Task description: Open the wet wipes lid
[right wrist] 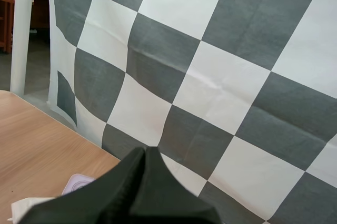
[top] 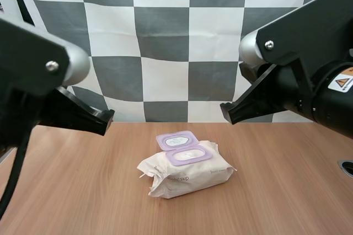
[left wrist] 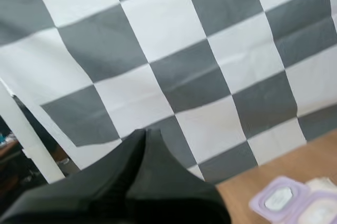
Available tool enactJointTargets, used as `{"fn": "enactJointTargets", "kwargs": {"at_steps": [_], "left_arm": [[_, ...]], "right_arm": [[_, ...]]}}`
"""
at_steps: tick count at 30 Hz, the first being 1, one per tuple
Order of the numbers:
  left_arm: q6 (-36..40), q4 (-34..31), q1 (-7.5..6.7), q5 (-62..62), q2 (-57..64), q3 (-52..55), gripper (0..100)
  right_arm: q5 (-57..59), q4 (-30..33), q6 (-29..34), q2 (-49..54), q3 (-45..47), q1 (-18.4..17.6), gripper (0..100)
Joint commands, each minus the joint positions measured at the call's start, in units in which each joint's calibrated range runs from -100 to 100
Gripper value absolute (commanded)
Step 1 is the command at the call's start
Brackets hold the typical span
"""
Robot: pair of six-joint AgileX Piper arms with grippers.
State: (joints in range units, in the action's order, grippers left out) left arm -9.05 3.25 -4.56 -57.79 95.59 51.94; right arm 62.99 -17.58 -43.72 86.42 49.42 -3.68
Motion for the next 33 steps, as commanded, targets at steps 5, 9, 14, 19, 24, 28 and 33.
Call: {"fn": "enactJointTargets", "kwargs": {"at_steps": [5,9,14,19,24,28,33], "left_arm": [[4.2,0.4,3.73,13.9,4.4,12.3,0],[8.6,0.5,5.17,17.7,4.4,15.6,0],[16.3,0.5,4.07,17.8,4.4,16.1,0],[11.6,0.5,3.71,36.2,4.4,26.3,0],[10.5,0.5,3.71,48.7,4.4,40.3,0],[11.5,0.5,3.71,56.6,4.4,48.1,0],[14.6,0.7,3.71,50.2,4.4,48.1,0]], "right_arm": [[-10.7,-0.3,1.5,4.7,3.4,0.0,0],[-22.4,-0.1,2.4,9.1,9.3,0.0,0],[-34.3,-0.3,4.3,12.3,18.0,0.0,0],[-44.5,-1.3,4.6,12.3,29.5,0.0,0],[-53.8,-2.2,4.3,12.3,40.1,0.0,0],[-53.8,-2.9,4.6,12.5,46.2,0.0,0],[-56.0,-3.6,4.6,13.6,50.6,0.1,0]]}}
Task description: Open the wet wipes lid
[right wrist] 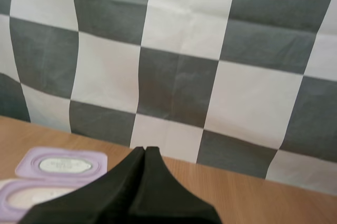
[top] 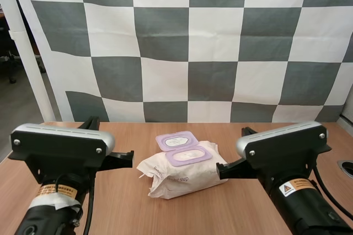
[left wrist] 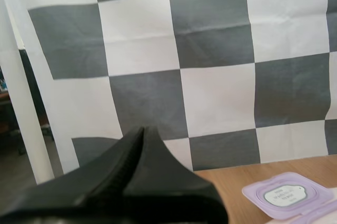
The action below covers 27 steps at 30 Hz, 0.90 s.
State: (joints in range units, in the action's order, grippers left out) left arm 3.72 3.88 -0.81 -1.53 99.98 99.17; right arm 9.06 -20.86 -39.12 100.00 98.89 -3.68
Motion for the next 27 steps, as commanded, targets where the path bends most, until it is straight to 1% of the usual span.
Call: {"fn": "enactJointTargets", "kwargs": {"at_steps": [1,3,6,9,13,15,18,19,21,23,27], "left_arm": [[3.0,0.2,-0.04,-6.7,0.0,0.8,0],[4.5,0.2,-0.04,-9.2,0.0,0.8,0],[4.8,0.2,-0.04,-15.5,0.0,0.8,0],[4.9,0.2,-0.04,-19.8,0.0,0.8,0],[7.5,0.2,-0.13,-25.9,0.0,0.8,0],[7.8,0.2,-0.13,-29.7,0.0,0.8,0],[8.1,0.2,-0.13,-29.7,0.0,0.8,0],[8.3,0.2,-0.13,-29.7,0.0,0.8,0],[8.5,0.2,-0.13,-29.7,0.0,0.8,0],[9.0,0.2,-0.13,-29.9,0.0,0.8,0],[9.3,0.2,-0.04,-29.9,0.0,0.8,0]], "right_arm": [[-2.7,-1.0,0.0,0.0,1.1,0.3,0],[-1.0,-1.9,0.0,0.0,1.1,0.9,0],[0.6,-2.2,0.4,0.0,1.1,1.3,0],[6.9,-1.4,0.9,0.0,1.1,1.3,0],[13.1,-1.0,1.6,0.0,1.1,1.3,0],[16.2,0.9,4.0,0.0,1.1,1.3,0],[22.0,7.4,10.6,0.0,1.1,1.3,0],[23.4,10.5,14.7,0.0,1.1,1.3,0],[23.2,14.4,18.7,0.0,1.1,1.4,0],[23.1,15.6,19.6,0.0,1.1,1.5,0],[23.1,15.8,19.7,0.0,1.1,1.6,0]]}}
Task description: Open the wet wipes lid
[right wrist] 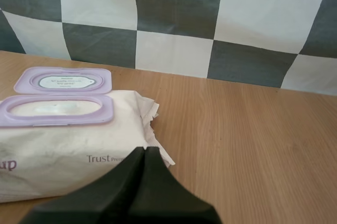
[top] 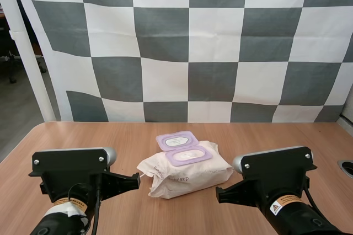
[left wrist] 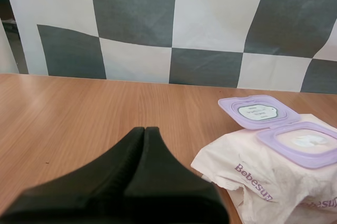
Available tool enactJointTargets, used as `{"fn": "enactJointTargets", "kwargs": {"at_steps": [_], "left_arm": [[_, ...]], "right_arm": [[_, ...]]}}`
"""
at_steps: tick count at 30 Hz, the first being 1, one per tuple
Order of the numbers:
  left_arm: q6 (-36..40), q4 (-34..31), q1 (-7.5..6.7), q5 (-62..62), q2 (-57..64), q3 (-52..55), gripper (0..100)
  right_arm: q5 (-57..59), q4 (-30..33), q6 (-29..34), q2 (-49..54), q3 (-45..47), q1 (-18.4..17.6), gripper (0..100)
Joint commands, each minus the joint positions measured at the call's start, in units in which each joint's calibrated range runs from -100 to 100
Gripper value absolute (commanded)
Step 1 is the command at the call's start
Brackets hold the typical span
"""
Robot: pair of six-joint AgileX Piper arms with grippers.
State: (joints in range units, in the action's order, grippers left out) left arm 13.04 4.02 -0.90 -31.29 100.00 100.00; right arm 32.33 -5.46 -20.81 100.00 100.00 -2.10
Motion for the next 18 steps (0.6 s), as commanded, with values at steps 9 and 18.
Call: {"fn": "enactJointTargets", "kwargs": {"at_steps": [9,18], "left_arm": [[0.0,0.0,0.06,0.4,0.0,0.0,0],[0.0,0.0,0.06,0.6,0.0,0.0,0]], "right_arm": [[-0.6,1.1,1.4,0.0,0.0,0.0,0],[-0.6,1.1,1.4,0.0,0.0,0.0,0]]}}
